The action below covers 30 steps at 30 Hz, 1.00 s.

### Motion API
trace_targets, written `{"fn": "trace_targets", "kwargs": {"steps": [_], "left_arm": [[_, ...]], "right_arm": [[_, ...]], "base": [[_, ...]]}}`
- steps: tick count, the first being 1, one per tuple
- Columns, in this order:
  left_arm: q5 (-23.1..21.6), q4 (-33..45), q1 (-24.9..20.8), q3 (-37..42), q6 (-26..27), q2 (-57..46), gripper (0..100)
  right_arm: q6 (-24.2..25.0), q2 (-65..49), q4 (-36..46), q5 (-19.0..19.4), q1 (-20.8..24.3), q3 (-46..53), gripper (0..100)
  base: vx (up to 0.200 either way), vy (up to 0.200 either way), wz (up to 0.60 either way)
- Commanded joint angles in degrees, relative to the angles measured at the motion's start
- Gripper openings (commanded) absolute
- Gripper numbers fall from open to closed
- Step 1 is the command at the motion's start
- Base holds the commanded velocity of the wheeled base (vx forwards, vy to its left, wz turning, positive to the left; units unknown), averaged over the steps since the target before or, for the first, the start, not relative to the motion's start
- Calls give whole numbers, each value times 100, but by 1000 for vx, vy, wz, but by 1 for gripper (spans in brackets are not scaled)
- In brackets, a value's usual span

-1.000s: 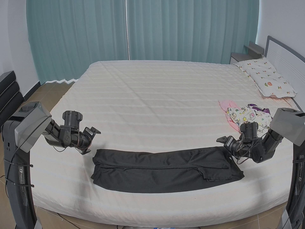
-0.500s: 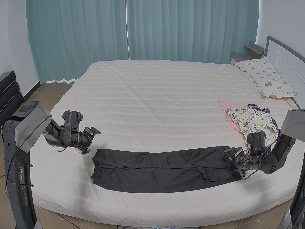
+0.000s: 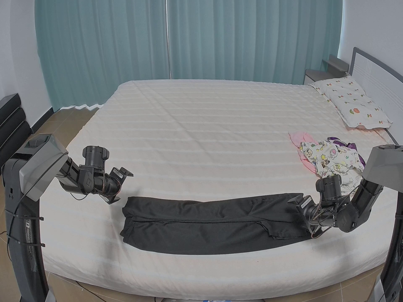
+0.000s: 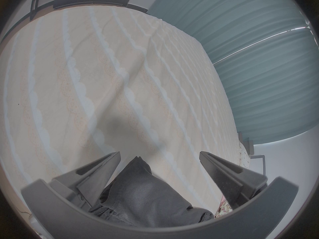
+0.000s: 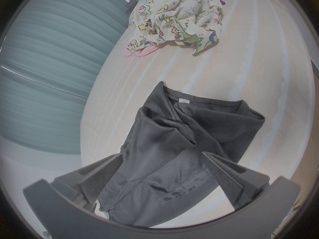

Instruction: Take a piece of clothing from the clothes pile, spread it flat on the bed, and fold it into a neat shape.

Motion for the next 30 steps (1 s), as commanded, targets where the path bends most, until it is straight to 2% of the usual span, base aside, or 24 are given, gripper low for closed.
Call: {"fn": "trace_targets", "kwargs": {"steps": [1, 6, 23, 24, 30], "left_arm": [[1, -8, 0, -1, -3, 11, 100], [1, 1, 0, -10, -3, 2, 100], [-43, 10, 44, -1, -47, -60, 100], [-52, 10, 44, 8, -55, -121, 100], [-34, 19, 44, 192, -55, -473, 100]], "right_arm": [[-40, 212, 28, -113, 149, -83, 0], [-190, 203, 90, -263, 272, -65, 0], [-313, -184, 54, -254, 157, -171, 0], [-339, -166, 2, -201, 157, -74, 100], [-348, -26, -7, -175, 192, -39, 100]], "base": [[0, 0, 0], [0, 0, 0], [0, 0, 0], [0, 0, 0], [0, 0, 0]]}}
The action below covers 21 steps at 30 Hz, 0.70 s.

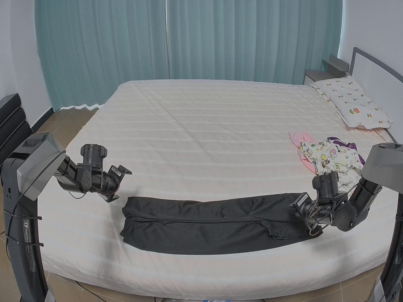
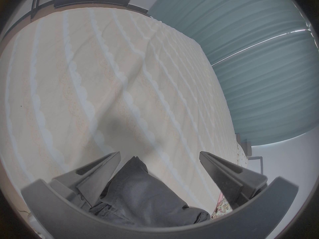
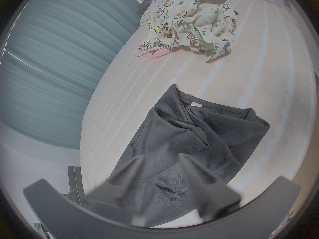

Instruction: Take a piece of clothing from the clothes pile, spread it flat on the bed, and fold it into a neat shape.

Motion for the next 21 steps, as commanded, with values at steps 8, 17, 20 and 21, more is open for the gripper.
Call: {"fn": "trace_targets", "kwargs": {"steps": [8, 17, 20, 21], "left_arm": [[198, 132, -457, 797, 60, -921, 100], [734, 422, -712, 1465, 490, -807, 100], [761, 458, -738, 1474, 508, -780, 100], [761, 458, -738, 1474, 508, -780, 100]], "right_arm": [[68, 162, -42, -43, 235, 29, 100], [68, 136, -42, -52, 226, 29, 100], [76, 153, -86, -52, 226, 38, 100], [103, 153, -121, -52, 226, 38, 100]], "base": [[0, 0, 0], [0, 0, 0], [0, 0, 0], [0, 0, 0]]}}
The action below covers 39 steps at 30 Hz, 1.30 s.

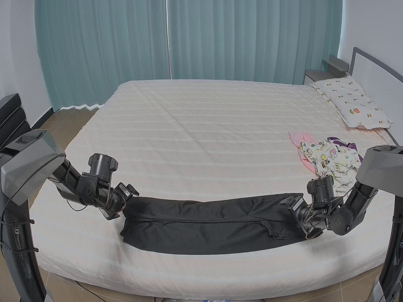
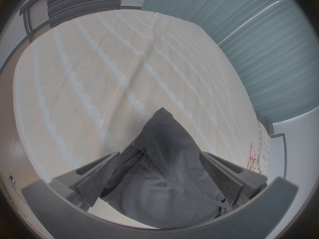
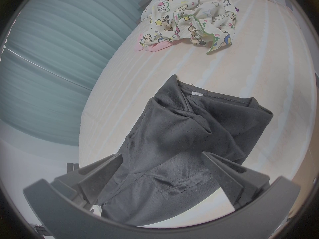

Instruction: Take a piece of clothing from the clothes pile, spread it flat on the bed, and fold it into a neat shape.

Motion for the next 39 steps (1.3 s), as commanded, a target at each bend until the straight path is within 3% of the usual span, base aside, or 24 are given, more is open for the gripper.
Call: {"fn": "trace_targets", "kwargs": {"steps": [1, 17, 26, 27, 32, 39], "left_arm": [[7, 3, -25, 55, 2, 41, 100], [95, -41, -122, -200, 11, 314, 100], [455, -6, -192, -429, 46, 622, 100], [535, -6, -210, -429, 107, 657, 0], [983, -41, -306, -411, 292, 797, 0], [1027, -41, -298, -402, 231, 753, 0]], "right_arm": [[37, 29, -45, 0, 2, 5, 100], [151, 29, -124, -8, 10, -4, 100], [178, 20, -124, 0, -16, -4, 100], [187, 20, -124, 0, -16, -21, 100], [336, 20, -124, 9, 2, -74, 100], [362, 38, -71, -8, 2, -83, 100]], "base": [[0, 0, 0], [0, 0, 0], [0, 0, 0], [0, 0, 0], [0, 0, 0], [0, 0, 0]]}}
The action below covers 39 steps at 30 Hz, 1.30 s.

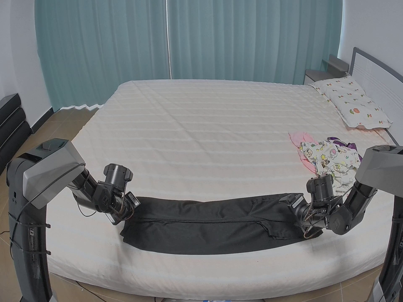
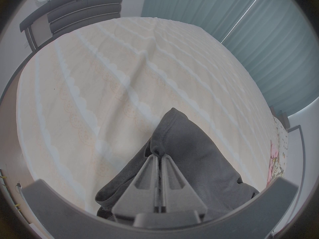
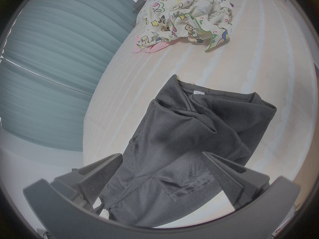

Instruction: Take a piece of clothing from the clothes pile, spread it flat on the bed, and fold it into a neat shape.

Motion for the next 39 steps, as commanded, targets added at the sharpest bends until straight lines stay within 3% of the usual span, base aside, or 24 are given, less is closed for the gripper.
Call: {"fn": "trace_targets", "kwargs": {"steps": [1, 22, 23, 39], "left_arm": [[4, -1, 3, 28, -17, 14, 0], [-31, -177, 12, 46, -246, -109, 0], [-31, -177, 12, 46, -246, -117, 0], [4, -194, 47, 11, -254, -205, 0]], "right_arm": [[6, 25, 2, -3, -3, -23, 100], [-117, 701, 46, -592, 23, -595, 100], [-169, 737, 38, -592, 23, -603, 0], [-372, 464, -15, -750, 58, -621, 0]], "base": [[0, 0, 0], [0, 0, 0], [0, 0, 0], [0, 0, 0]]}}
